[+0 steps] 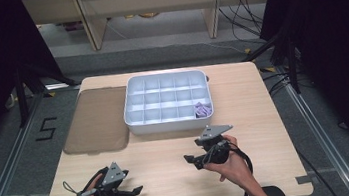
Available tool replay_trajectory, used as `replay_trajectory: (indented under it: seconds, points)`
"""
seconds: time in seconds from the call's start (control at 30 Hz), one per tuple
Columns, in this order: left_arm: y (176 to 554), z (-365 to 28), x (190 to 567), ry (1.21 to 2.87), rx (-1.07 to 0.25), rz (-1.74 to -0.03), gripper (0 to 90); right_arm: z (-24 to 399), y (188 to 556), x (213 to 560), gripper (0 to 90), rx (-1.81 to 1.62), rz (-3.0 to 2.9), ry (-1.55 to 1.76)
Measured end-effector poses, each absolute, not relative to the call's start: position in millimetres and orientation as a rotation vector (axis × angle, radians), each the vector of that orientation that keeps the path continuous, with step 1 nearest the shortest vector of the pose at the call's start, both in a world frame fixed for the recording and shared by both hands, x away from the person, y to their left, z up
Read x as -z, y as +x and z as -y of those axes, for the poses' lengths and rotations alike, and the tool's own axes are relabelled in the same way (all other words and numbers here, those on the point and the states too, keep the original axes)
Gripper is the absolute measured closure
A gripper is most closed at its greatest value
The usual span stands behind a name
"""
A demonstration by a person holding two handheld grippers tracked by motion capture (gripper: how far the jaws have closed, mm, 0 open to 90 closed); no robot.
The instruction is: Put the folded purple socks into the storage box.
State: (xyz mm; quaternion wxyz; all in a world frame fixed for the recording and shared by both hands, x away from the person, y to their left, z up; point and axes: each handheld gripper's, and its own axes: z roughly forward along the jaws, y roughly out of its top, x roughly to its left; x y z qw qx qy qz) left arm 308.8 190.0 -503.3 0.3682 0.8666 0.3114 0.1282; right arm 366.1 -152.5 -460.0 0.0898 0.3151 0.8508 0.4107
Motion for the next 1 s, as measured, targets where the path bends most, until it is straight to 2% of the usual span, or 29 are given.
replay_trajectory:
  seconds: [0.67, 1.0]
  points:
    - [306.2, -187.1, 504.8, 2.194, -0.312, -0.833, 25.2, 150.7, 347.5, 480.1, 28.5, -1.194, -2.587, 0.927]
    - [306.9, -188.4, 504.3, 2.228, -0.332, -0.805, 25.2, 151.8, 339.2, 486.9, 26.6, -1.196, -2.597, 0.946]
